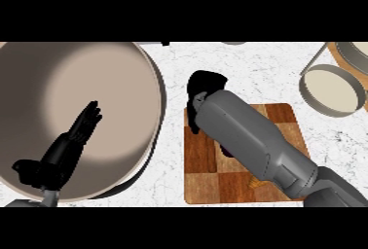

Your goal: Pick the eggplant from the cutting board and place it in the tiered basket

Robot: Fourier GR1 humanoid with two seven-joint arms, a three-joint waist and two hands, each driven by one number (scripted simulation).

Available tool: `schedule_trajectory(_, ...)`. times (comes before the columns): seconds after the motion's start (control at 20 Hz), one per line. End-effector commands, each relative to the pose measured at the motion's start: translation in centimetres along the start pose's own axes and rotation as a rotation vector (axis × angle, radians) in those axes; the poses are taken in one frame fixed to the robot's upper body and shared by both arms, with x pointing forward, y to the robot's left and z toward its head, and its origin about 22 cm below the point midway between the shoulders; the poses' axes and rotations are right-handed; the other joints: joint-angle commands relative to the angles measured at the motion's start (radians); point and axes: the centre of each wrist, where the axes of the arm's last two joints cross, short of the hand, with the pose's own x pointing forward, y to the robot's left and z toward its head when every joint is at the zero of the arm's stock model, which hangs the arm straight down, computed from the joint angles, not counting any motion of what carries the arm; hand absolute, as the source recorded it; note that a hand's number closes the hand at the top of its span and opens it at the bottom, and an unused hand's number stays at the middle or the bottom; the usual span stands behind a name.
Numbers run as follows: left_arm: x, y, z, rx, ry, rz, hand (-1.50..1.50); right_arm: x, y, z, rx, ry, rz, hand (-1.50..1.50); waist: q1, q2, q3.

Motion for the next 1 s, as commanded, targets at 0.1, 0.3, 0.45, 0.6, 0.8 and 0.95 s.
schedule_trajectory(0.1, -3.3, -1.9, -0.5, 0.0, 0.053, 0.08, 0.0, -0.3, 2.8, -0.7, 0.052, 0.174, 0.023, -1.5, -0.01, 0.014, -0.025)
schedule_trajectory(0.3, -2.6, -3.2, -1.8, -0.01, 0.049, 0.077, 0.0, -1.7, 2.1, -1.9, 0.027, 0.186, 0.022, -1.5, -0.016, 0.017, -0.025)
schedule_trajectory(0.45, -3.0, -1.4, -0.5, 0.012, 0.061, 0.063, 0.0, -1.4, 4.2, -1.6, 0.06, 0.231, 0.032, -1.5, -0.012, 0.009, -0.025)
schedule_trajectory(0.6, -2.7, -2.3, -0.3, -0.023, 0.051, 0.063, 0.0, -2.3, 4.3, -2.3, 0.045, 0.239, 0.008, -1.5, -0.001, 0.009, -0.024)
schedule_trajectory(0.8, -2.3, -1.8, -1.1, -0.016, 0.048, 0.07, 0.0, -4.2, 5.7, -3.7, 0.07, 0.255, -0.008, -1.5, -0.004, 0.012, -0.024)
schedule_trajectory(0.95, -3.0, -2.5, -1.1, -0.022, 0.059, 0.077, 0.0, -4.2, 7.1, -3.5, 0.08, 0.242, -0.016, -1.5, -0.003, 0.014, -0.024)
